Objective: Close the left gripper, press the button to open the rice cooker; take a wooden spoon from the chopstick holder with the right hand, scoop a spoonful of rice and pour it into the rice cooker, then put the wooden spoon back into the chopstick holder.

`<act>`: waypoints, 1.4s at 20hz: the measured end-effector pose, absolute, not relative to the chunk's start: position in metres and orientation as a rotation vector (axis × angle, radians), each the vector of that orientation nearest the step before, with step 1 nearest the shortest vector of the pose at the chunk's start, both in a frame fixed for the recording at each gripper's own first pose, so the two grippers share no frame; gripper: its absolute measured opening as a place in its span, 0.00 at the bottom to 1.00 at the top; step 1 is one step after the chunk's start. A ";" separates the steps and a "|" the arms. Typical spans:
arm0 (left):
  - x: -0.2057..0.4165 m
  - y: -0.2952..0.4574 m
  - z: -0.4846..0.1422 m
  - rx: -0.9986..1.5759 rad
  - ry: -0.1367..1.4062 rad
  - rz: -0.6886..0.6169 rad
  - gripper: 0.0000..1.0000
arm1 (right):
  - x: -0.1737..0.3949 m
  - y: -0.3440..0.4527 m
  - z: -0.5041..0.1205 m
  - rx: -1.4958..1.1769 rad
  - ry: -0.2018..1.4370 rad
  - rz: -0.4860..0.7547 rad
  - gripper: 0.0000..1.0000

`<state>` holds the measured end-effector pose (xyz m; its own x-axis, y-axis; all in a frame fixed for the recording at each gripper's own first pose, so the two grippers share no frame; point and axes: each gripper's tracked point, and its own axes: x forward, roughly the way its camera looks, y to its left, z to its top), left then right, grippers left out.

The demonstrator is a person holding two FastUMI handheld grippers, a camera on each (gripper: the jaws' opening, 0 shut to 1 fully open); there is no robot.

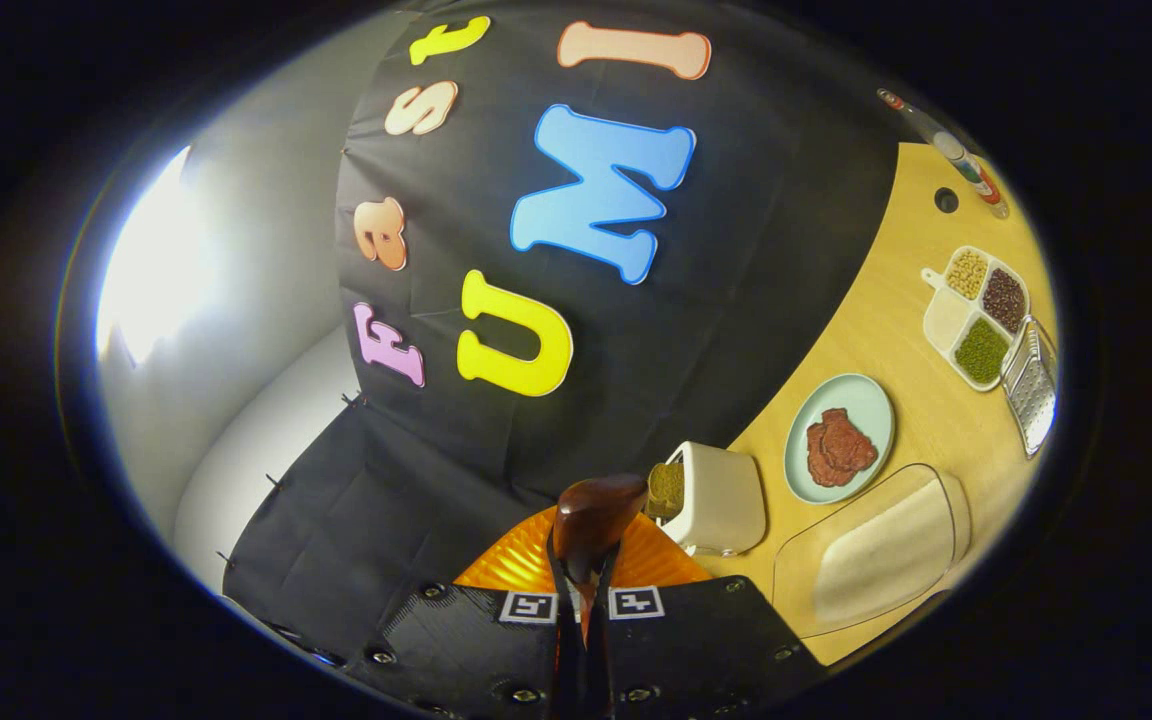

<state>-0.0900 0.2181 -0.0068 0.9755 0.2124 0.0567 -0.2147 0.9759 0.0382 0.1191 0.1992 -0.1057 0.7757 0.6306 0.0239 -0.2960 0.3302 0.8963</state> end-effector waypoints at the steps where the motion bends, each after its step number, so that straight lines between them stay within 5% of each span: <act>1: -0.094 0.219 -0.006 0.060 -0.050 0.205 0.94 | 0.118 0.211 -0.101 1.067 0.354 0.634 0.04; 18: -0.121 0.292 -0.043 -0.005 -0.006 0.163 0.94 | 0.135 0.405 -0.101 0.812 0.397 0.786 0.04; 28: -0.131 0.324 -0.066 -0.040 0.028 0.200 0.94 | 0.152 0.505 -0.171 0.502 0.459 0.851 0.04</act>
<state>-0.1308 0.3236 -0.0656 0.9796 0.1985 -0.0314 -0.1996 0.9792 -0.0367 0.1525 0.5051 -0.1713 0.5769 0.7966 -0.1805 -0.5882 0.5585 0.5850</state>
